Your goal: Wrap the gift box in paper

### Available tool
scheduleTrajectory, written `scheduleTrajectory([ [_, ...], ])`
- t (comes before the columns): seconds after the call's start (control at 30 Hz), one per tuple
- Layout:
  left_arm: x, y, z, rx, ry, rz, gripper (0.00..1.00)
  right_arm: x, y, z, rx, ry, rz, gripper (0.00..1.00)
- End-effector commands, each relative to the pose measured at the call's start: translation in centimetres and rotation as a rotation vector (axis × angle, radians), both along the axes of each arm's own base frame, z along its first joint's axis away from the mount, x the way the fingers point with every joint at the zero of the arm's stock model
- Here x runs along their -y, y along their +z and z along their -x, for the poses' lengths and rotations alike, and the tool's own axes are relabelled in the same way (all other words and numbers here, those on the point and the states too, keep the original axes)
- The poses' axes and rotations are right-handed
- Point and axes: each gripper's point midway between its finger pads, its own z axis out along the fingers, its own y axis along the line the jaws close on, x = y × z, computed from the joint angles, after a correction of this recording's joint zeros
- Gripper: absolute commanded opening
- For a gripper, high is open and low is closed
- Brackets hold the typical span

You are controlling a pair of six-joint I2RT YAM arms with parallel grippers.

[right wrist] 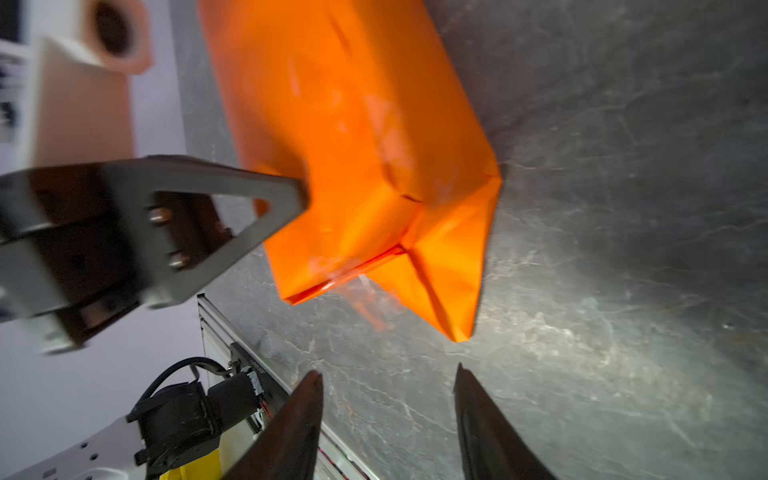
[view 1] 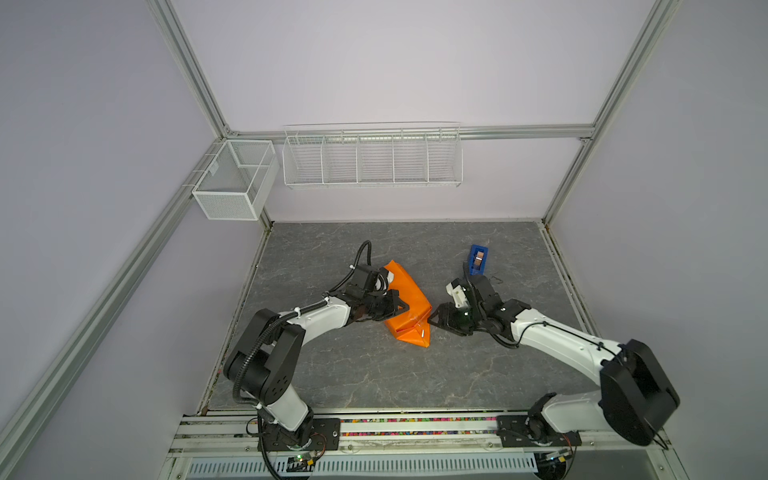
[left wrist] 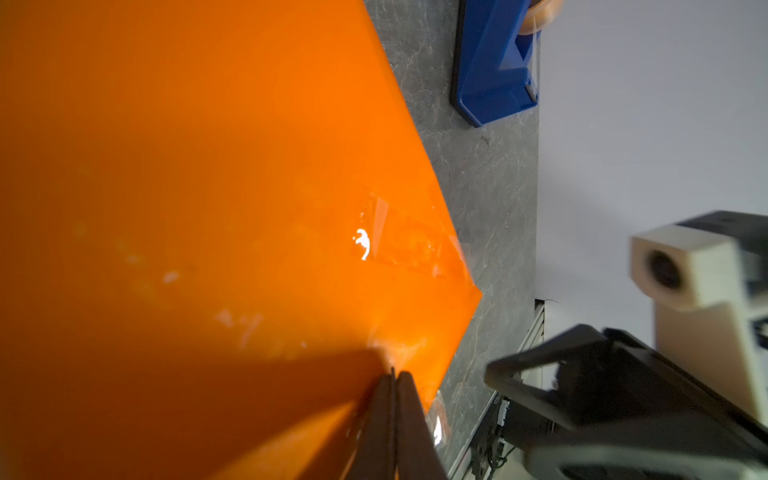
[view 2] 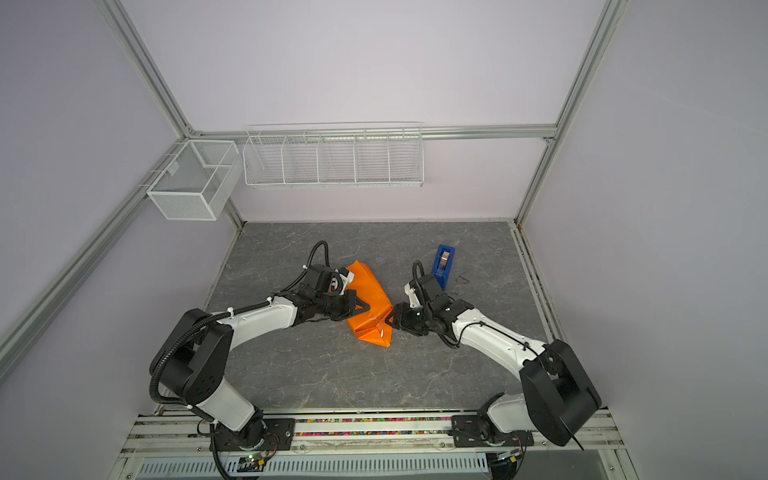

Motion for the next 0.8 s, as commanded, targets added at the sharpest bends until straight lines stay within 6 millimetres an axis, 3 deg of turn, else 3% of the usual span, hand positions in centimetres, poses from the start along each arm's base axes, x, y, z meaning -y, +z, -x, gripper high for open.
scheduleTrajectory([
  [0.0, -2.4, -4.4, 1.0, -0.086, 0.047, -0.142, 0.00, -0.8, -2.1, 1.3, -0.081, 0.055, -0.040, 0.52],
  [0.33, -2.3, -4.2, 1.1, -0.087, 0.040, -0.135, 0.00, -1.0, -6.6, 1.0, -0.178, 0.094, -0.101, 0.49],
  [0.77, -2.3, -4.2, 1.0, -0.091, 0.042, -0.138, 0.00, -1.8, -7.2, -0.3, -0.229, 0.077, -0.274, 0.49],
])
